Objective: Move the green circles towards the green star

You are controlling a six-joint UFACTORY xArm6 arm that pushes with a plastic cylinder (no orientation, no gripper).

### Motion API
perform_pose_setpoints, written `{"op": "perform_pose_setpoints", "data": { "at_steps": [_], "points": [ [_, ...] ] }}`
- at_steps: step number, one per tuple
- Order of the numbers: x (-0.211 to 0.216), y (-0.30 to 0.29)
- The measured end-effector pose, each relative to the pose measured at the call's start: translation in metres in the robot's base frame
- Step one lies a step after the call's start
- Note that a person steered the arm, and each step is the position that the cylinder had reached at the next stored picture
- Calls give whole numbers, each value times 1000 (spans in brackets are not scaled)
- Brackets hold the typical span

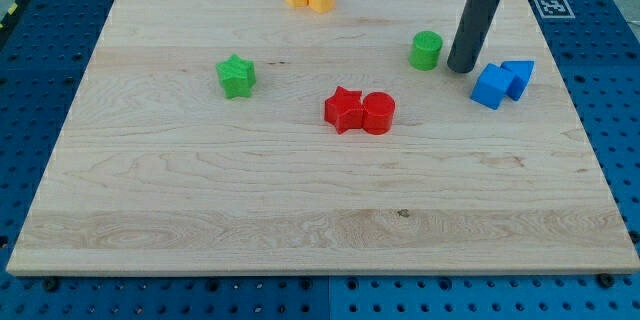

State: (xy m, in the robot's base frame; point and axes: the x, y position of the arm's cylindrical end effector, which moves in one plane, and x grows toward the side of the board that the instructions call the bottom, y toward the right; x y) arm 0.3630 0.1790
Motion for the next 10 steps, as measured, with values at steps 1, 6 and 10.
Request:
{"op": "perform_pose_setpoints", "data": {
  "at_steps": [1, 6, 10],
  "points": [
    [-14, 11],
    [-18, -92],
    [13, -153]
  ]
}}
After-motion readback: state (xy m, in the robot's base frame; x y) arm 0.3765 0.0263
